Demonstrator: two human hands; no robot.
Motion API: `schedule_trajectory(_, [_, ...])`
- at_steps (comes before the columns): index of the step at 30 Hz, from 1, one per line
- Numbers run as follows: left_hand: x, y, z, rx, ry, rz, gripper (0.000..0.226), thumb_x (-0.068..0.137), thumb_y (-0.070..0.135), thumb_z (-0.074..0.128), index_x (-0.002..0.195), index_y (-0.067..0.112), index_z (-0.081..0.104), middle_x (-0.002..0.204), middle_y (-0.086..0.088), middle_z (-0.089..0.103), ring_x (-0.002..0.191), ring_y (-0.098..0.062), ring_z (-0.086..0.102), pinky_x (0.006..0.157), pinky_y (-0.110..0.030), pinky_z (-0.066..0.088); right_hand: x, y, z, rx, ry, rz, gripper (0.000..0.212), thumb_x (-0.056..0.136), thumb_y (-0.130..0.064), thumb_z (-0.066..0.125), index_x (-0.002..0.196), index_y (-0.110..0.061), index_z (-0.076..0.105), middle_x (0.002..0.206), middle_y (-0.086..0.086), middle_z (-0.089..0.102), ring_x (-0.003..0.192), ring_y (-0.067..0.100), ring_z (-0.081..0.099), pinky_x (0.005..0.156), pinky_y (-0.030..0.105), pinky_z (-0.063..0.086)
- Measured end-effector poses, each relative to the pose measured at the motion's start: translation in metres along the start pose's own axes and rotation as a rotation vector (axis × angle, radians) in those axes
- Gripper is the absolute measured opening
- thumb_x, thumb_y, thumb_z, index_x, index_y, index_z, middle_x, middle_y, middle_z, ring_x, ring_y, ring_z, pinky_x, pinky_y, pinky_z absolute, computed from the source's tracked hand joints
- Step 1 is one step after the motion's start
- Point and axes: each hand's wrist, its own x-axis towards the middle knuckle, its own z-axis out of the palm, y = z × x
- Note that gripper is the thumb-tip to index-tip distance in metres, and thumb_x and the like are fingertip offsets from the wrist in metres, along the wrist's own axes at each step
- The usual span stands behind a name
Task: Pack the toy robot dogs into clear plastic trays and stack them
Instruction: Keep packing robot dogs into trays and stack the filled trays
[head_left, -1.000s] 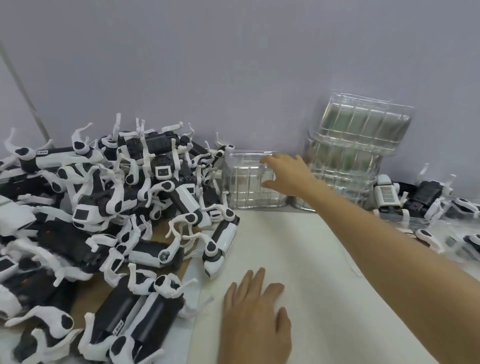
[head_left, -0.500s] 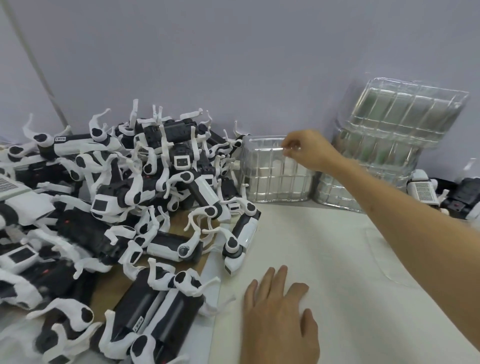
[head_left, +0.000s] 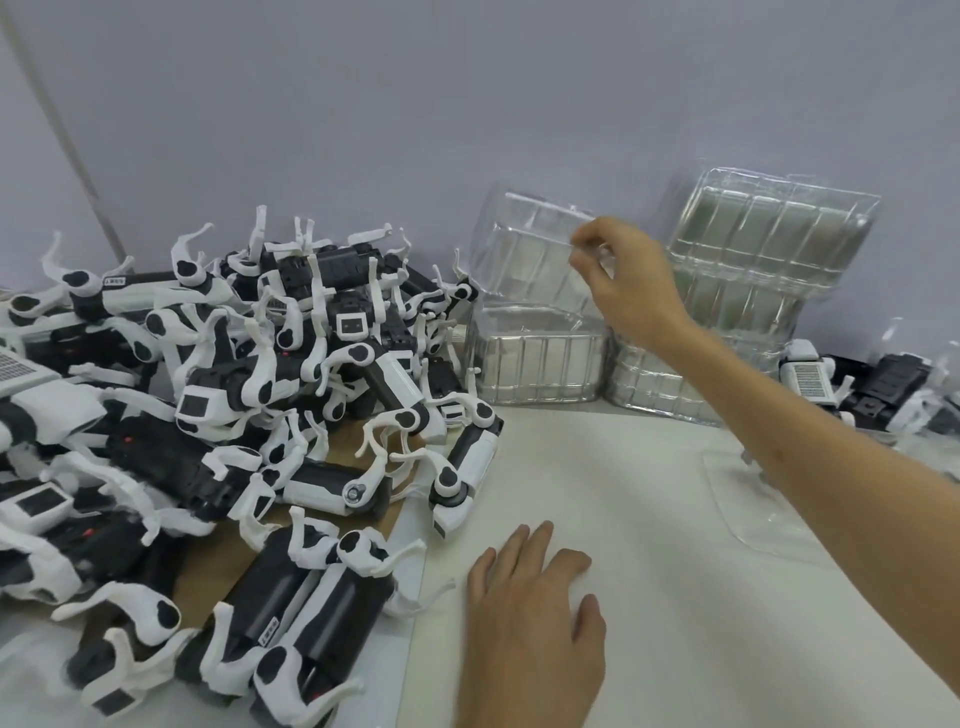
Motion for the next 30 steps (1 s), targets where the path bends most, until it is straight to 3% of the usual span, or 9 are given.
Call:
schedule_trajectory(2, [0.000, -0.001, 0.000, 0.031, -0.026, -0.011, 0.038, 0.099, 0.044, 0.042, 0.137, 0.043, 0.045, 0.161, 0.021, 0.016, 0.148, 0.002, 0.002, 0.114, -0.023, -0.007, -0.014, -0.015, -0.015, 0.043, 0.028, -0.001, 0.010, 0.097, -0.019, 0.062, 0.107, -0.020, 0.063, 0.098, -0.012, 0.061, 0.089, -0.003, 0.054, 0.087, 0.015, 0.041])
schedule_trajectory(5, [-0.003, 0.005, -0.007, -0.050, -0.012, -0.013, 0.031, 0.100, 0.044, 0.047, 0.129, 0.041, 0.054, 0.148, 0.025, 0.038, 0.144, 0.002, 0.022, 0.116, -0.022, 0.005, -0.048, -0.038, -0.037, 0.117, 0.055, 0.055, 0.011, 0.094, -0.018, 0.066, 0.102, -0.026, 0.061, 0.088, -0.021, 0.059, 0.079, -0.016, 0.052, 0.073, 0.002, 0.036])
schedule_trajectory(7, [-0.004, 0.008, -0.014, -0.211, 0.068, -0.015, 0.021, 0.099, 0.039, 0.053, 0.118, 0.039, 0.062, 0.125, 0.031, 0.056, 0.125, 0.007, 0.045, 0.111, -0.021, 0.024, -0.076, -0.050, -0.051, 0.182, 0.050, 0.115, 0.010, 0.094, -0.018, 0.067, 0.099, -0.025, 0.062, 0.086, -0.020, 0.062, 0.077, -0.011, 0.055, 0.071, 0.004, 0.038])
schedule_trajectory(9, [-0.002, 0.014, -0.023, -0.549, 0.084, -0.099, 0.013, 0.098, 0.028, 0.060, 0.107, 0.033, 0.069, 0.106, 0.024, 0.070, 0.105, 0.003, 0.061, 0.095, -0.023, 0.044, -0.103, -0.059, -0.063, 0.246, 0.013, 0.192, 0.006, 0.095, -0.020, 0.066, 0.098, -0.024, 0.064, 0.087, -0.012, 0.066, 0.079, 0.003, 0.061, 0.071, 0.015, 0.045])
schedule_trajectory(11, [-0.001, 0.019, -0.032, -0.842, 0.103, -0.162, 0.015, 0.098, 0.019, 0.059, 0.103, 0.028, 0.070, 0.100, 0.014, 0.075, 0.093, -0.007, 0.069, 0.080, -0.023, 0.051, -0.131, -0.064, -0.072, 0.326, -0.014, 0.270, 0.005, 0.096, -0.020, 0.063, 0.096, -0.024, 0.065, 0.089, -0.006, 0.069, 0.079, 0.015, 0.065, 0.067, 0.023, 0.049])
schedule_trajectory(14, [-0.002, 0.026, -0.044, -1.056, 0.111, -0.192, 0.016, 0.099, 0.019, 0.056, 0.108, 0.019, 0.069, 0.100, 0.001, 0.076, 0.084, -0.019, 0.073, 0.066, -0.024, 0.054, -0.169, -0.069, -0.078, 0.397, -0.023, 0.343, 0.010, 0.096, -0.018, 0.063, 0.094, -0.027, 0.065, 0.088, -0.006, 0.070, 0.076, 0.017, 0.068, 0.063, 0.027, 0.052])
schedule_trajectory(21, [-0.010, 0.036, -0.049, -1.174, 0.014, -0.129, 0.020, 0.093, 0.025, 0.060, 0.108, 0.015, 0.071, 0.097, -0.010, 0.077, 0.076, -0.023, 0.073, 0.064, -0.023, 0.055, -0.226, -0.079, -0.074, 0.490, 0.053, 0.381, 0.010, 0.094, -0.018, 0.066, 0.096, -0.028, 0.067, 0.088, -0.009, 0.070, 0.081, 0.020, 0.067, 0.069, 0.037, 0.054])
schedule_trajectory(25, [-0.012, 0.039, -0.056, -1.239, -0.052, -0.065, 0.020, 0.089, 0.031, 0.068, 0.104, 0.019, 0.077, 0.098, -0.015, 0.076, 0.068, -0.020, 0.068, 0.059, -0.025, 0.055, -0.240, -0.088, -0.076, 0.620, 0.138, 0.402, 0.012, 0.091, -0.030, 0.061, 0.100, -0.025, 0.067, 0.091, -0.003, 0.071, 0.080, 0.021, 0.069, 0.062, 0.025, 0.053])
schedule_trajectory(30, [-0.013, 0.038, -0.064, -1.244, -0.194, 0.006, 0.025, 0.083, 0.037, 0.067, 0.103, 0.028, 0.079, 0.098, -0.016, 0.076, 0.065, -0.016, 0.066, 0.059, -0.025, 0.054, -0.257, -0.100, -0.076, 0.738, 0.194, 0.399, 0.016, 0.091, -0.028, 0.057, 0.101, -0.025, 0.070, 0.092, -0.002, 0.073, 0.079, 0.016, 0.068, 0.064, 0.020, 0.052])
